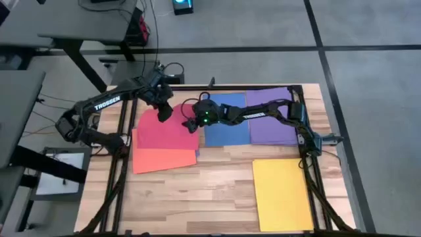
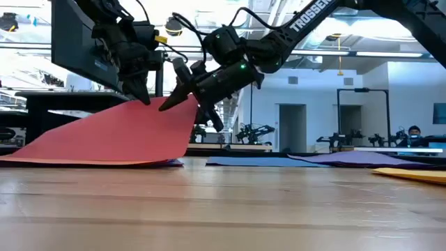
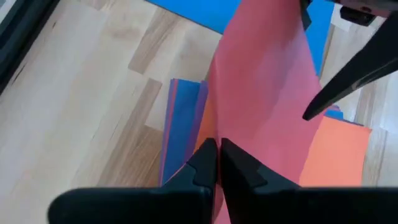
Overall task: Organize paper
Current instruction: Put the pink paper into the bottom center of the table
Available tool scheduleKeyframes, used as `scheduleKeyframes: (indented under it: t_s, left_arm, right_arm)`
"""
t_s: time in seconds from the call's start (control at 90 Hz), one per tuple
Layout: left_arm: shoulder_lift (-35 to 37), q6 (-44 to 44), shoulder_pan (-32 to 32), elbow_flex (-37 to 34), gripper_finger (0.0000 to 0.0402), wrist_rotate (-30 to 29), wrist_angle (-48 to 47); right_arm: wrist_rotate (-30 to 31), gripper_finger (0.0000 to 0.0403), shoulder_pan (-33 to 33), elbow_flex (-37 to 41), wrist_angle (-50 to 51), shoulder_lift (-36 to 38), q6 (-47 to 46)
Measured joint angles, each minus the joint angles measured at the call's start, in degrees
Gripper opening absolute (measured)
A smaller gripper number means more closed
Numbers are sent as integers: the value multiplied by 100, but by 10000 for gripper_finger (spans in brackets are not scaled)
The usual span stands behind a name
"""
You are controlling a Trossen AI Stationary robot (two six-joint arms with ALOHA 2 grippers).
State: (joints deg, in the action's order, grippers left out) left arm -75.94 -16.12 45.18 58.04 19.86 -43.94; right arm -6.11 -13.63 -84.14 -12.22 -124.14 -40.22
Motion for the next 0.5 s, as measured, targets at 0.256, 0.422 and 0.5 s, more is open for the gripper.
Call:
scheduleKeyframes:
  t_s: [0.256, 0.422, 0.5]
  left_arm:
    - [0, 119, 1, -2, 0, -7, 43]
    - [0, -152, 3, -2, 19, -225, 35]
    - [0, -298, 13, 43, 43, -646, -72]
  right_arm:
    - [-118, 11, -83, 1, -26, 6, 93]
    - [-278, 1, -97, -87, 516, 189, 414]
    - [-369, 0, -94, -109, 904, 407, 715]
